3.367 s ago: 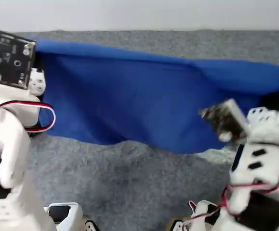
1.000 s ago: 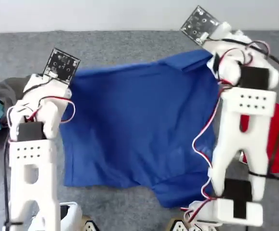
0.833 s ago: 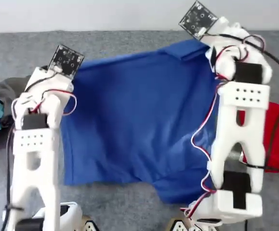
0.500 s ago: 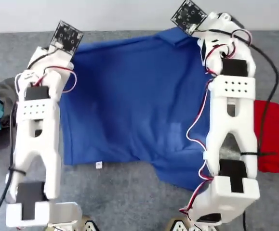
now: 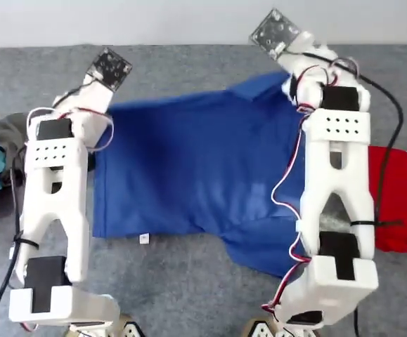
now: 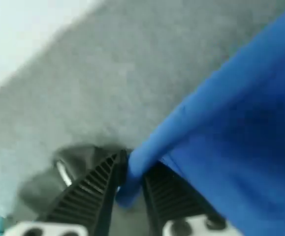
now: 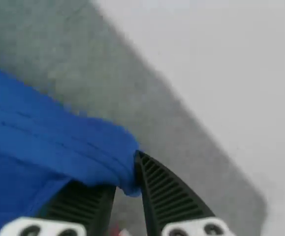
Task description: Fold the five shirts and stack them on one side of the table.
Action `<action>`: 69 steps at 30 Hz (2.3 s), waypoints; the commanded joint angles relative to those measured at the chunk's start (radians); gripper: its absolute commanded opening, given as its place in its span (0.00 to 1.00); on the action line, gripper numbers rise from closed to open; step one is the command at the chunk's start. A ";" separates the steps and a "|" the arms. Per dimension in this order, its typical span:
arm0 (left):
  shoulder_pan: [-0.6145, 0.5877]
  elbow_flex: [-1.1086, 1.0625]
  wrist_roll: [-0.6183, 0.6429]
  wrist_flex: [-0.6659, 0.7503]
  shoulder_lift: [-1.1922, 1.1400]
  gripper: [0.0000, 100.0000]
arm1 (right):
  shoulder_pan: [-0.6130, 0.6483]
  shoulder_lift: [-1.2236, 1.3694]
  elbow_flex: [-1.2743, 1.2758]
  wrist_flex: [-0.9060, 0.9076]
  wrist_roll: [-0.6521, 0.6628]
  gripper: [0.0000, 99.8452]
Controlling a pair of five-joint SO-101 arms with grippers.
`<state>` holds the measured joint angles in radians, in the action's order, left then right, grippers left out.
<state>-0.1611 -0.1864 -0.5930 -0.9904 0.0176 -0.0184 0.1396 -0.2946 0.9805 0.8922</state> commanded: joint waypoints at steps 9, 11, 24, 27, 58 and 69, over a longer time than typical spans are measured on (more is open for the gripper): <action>0.003 0.047 -0.101 -0.394 0.005 0.01 | -0.047 -0.119 -0.015 0.677 -0.011 0.01; -0.002 0.045 -0.114 -0.442 0.003 0.01 | -0.038 -0.119 -0.012 0.782 -0.012 0.01; -0.005 -0.061 -0.112 -0.496 -0.218 0.02 | -0.056 -0.323 0.456 0.814 -0.029 0.01; 0.000 -0.059 -0.110 -0.493 -0.227 0.02 | -0.044 -0.366 0.571 0.809 -0.028 0.01; -0.003 -0.056 -0.100 -0.694 0.319 0.17 | -0.136 -0.430 0.414 0.816 -0.012 0.25; 0.221 -0.081 0.098 -0.502 0.338 0.06 | -0.318 -0.720 0.316 0.811 -0.063 0.05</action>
<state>-0.0215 -0.2555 -0.5117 -1.5351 0.3276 -0.2670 -0.5063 0.0598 1.7522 0.8416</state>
